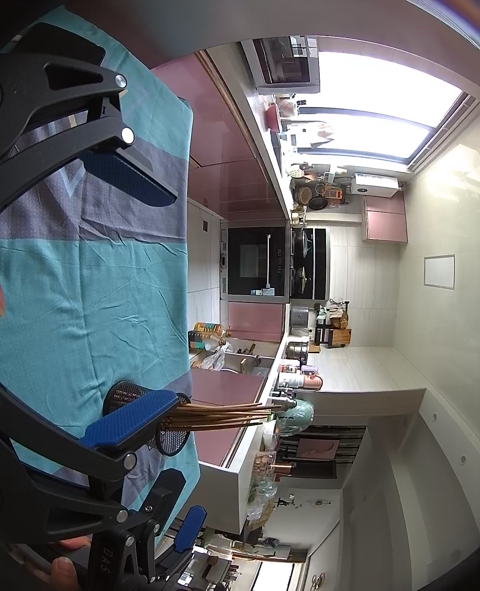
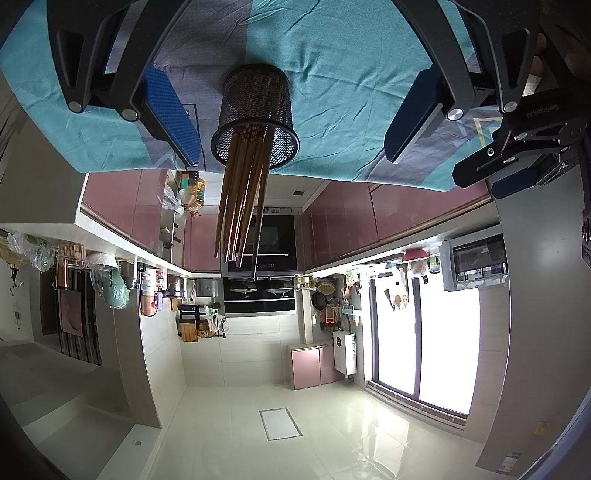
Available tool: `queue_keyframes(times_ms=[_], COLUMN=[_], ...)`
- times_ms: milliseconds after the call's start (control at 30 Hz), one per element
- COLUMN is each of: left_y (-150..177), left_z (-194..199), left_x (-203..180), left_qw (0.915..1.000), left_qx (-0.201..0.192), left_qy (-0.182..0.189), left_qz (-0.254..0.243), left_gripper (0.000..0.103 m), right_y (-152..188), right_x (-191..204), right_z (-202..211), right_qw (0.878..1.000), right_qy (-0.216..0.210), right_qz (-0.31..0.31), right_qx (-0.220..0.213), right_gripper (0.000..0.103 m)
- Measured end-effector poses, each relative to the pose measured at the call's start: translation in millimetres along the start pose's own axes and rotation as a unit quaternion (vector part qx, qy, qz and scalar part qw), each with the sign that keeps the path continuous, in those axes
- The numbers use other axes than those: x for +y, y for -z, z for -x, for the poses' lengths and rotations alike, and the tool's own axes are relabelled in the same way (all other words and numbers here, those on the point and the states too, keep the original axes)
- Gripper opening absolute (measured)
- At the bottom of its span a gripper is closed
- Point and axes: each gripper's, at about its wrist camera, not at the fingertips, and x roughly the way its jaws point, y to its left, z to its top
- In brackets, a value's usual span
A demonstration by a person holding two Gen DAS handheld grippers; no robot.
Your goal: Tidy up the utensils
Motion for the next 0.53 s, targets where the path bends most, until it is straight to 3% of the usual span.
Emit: queue_keyframes(times_ms=[267, 400, 533], left_y=[2, 8, 21], left_z=[-3, -18, -41], left_x=[-3, 2, 12], left_qw=[0.9999, 0.9993, 0.9962], left_qx=[0.000, 0.038, 0.085], left_qy=[-0.008, -0.004, -0.013], left_qz=[-0.007, 0.004, 0.015], left_gripper=[0.098, 0.098, 0.098], right_y=[1, 9, 23], right_x=[0, -10, -40], right_z=[-4, -8, -19], right_qw=[1.000, 1.000, 0.997], right_qy=[-0.001, -0.003, 0.033], right_qz=[-0.002, -0.013, -0.017], right_qx=[0.004, 0.021, 0.069], right_gripper=[0.096, 0.096, 0.096])
